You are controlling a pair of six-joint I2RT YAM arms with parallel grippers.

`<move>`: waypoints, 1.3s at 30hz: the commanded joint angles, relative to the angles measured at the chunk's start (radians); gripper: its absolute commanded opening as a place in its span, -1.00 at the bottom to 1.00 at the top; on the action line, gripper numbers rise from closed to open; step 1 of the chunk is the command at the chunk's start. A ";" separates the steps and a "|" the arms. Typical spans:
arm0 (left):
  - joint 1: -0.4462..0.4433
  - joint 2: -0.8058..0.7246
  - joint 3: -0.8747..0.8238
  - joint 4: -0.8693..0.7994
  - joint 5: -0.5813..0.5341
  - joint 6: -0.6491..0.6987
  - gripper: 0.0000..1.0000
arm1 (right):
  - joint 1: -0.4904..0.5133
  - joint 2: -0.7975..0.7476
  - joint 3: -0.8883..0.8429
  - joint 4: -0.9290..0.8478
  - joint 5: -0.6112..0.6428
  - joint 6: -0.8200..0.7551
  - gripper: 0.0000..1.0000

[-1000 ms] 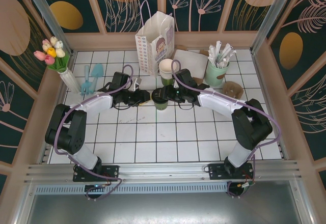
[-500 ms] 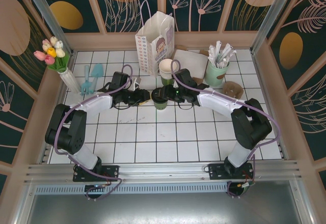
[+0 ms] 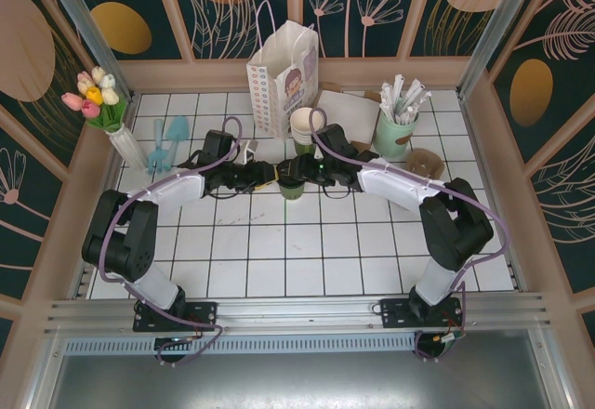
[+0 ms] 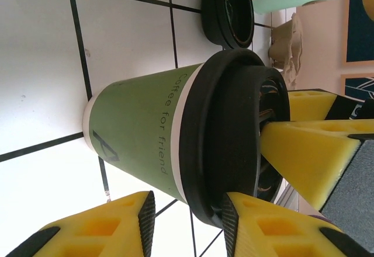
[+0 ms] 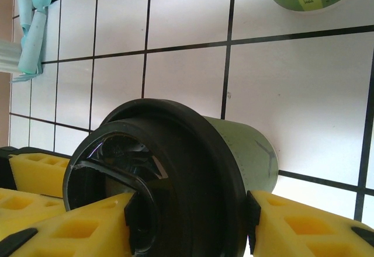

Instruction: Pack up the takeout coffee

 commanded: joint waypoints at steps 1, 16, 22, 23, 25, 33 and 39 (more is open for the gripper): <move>-0.004 0.007 -0.005 0.026 0.033 0.015 -0.28 | 0.021 0.062 -0.019 -0.135 0.029 -0.020 0.02; -0.004 0.093 -0.055 0.009 -0.047 -0.003 -0.51 | 0.029 0.053 -0.043 -0.128 0.036 -0.011 0.01; -0.005 -0.142 -0.100 -0.014 -0.190 0.042 0.20 | 0.023 0.047 -0.040 -0.117 0.047 -0.009 0.01; -0.009 -0.171 -0.129 0.031 -0.183 0.006 0.25 | 0.022 0.050 -0.039 -0.117 0.045 -0.009 0.01; -0.034 -0.224 -0.202 0.154 -0.172 -0.097 0.31 | 0.021 0.059 -0.032 -0.118 0.038 -0.009 0.01; -0.193 -0.310 -0.341 0.443 -0.345 -0.371 0.43 | 0.023 0.065 -0.030 -0.102 0.030 -0.001 0.02; -0.202 -0.268 -0.379 0.518 -0.361 -0.419 0.54 | 0.024 0.066 -0.034 -0.098 0.025 -0.003 0.02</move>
